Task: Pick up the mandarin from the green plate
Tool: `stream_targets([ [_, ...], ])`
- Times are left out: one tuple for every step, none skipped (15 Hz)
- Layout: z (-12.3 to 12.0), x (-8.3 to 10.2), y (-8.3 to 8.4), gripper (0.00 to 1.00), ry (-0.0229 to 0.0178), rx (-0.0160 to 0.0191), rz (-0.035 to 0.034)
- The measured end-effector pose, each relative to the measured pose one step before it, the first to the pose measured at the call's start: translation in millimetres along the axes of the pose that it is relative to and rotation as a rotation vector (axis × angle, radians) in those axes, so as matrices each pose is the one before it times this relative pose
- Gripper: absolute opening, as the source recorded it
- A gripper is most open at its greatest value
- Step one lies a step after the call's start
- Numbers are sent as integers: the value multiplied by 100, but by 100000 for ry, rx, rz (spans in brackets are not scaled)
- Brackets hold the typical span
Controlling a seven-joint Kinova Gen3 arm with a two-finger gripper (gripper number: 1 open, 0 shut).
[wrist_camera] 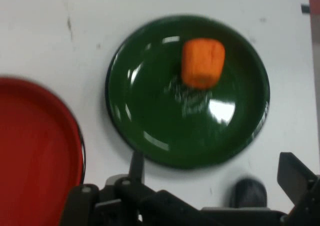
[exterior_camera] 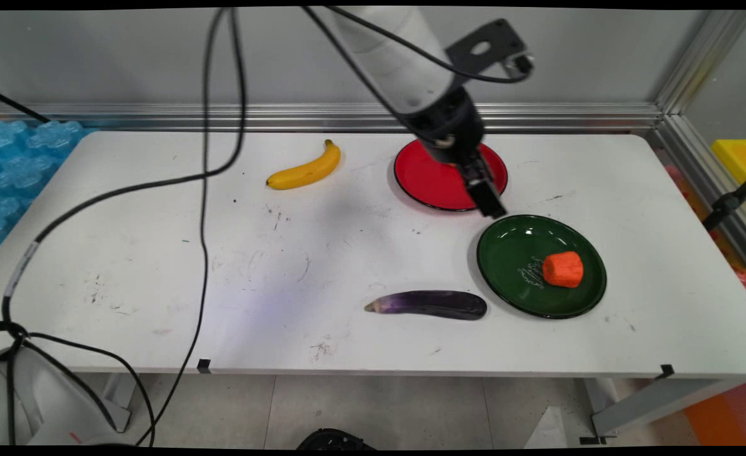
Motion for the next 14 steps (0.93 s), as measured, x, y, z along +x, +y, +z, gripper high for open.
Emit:
stream_targets([
  [1212,857,122,100,560,2,468],
  [1292,772,131,100,337,-22,540],
  [1150,630,125,100,98,-97,455],
  [1425,688,146,100,-167,-92,467],
  [1448,615,114,100,-654,209,572],
  [1191,462,75,100,-755,311,430],
  [1394,504,56,100,-976,545,379],
  [1445,564,138,100,-953,284,453],
  [1172,461,105,100,-755,148,307],
  [1359,503,105,100,-911,61,259],
  [1322,466,76,100,-882,37,144],
  [1081,389,58,100,-726,-67,95],
  [1230,454,46,100,-735,-325,101],
  [1141,385,-36,100,-728,-266,186],
])
